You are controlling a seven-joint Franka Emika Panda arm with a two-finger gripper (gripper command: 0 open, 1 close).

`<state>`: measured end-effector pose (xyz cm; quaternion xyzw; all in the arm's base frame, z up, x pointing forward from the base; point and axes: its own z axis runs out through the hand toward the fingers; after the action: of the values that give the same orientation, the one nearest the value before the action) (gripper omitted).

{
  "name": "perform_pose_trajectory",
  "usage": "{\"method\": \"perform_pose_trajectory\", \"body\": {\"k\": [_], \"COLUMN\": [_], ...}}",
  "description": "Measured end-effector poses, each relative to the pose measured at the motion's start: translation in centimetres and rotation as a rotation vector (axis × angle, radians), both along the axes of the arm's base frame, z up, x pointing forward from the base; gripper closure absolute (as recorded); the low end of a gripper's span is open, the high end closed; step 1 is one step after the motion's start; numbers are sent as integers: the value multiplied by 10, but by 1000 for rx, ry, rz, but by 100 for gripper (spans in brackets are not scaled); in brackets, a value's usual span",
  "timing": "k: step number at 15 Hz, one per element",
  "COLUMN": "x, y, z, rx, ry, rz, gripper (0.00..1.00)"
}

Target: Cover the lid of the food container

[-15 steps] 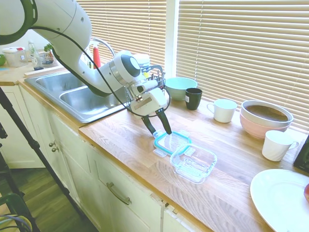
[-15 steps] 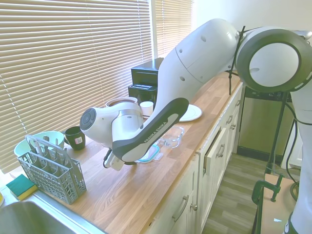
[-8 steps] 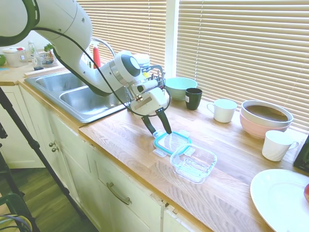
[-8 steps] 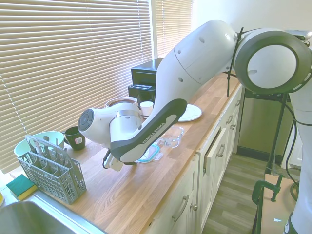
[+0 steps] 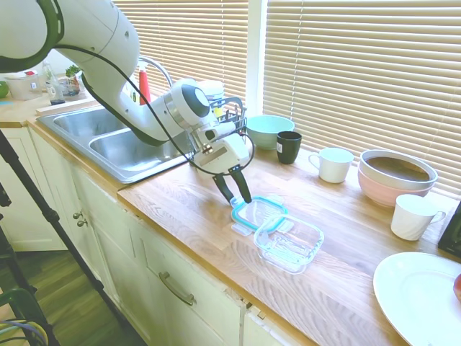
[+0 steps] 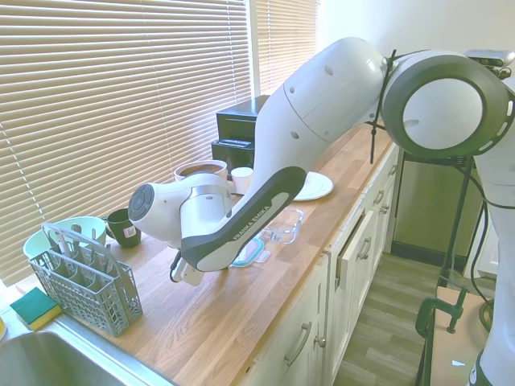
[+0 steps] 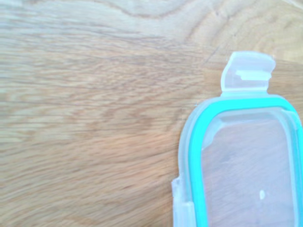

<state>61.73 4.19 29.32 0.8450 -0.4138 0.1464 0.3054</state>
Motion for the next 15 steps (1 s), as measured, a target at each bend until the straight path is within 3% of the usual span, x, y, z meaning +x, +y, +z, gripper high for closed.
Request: {"method": "perform_pose_trajectory", "body": {"k": [15], "x": [0], "y": [-3], "z": [-7], "rx": [23], "ry": [5], "rz": [-3], "gripper": [100]}}
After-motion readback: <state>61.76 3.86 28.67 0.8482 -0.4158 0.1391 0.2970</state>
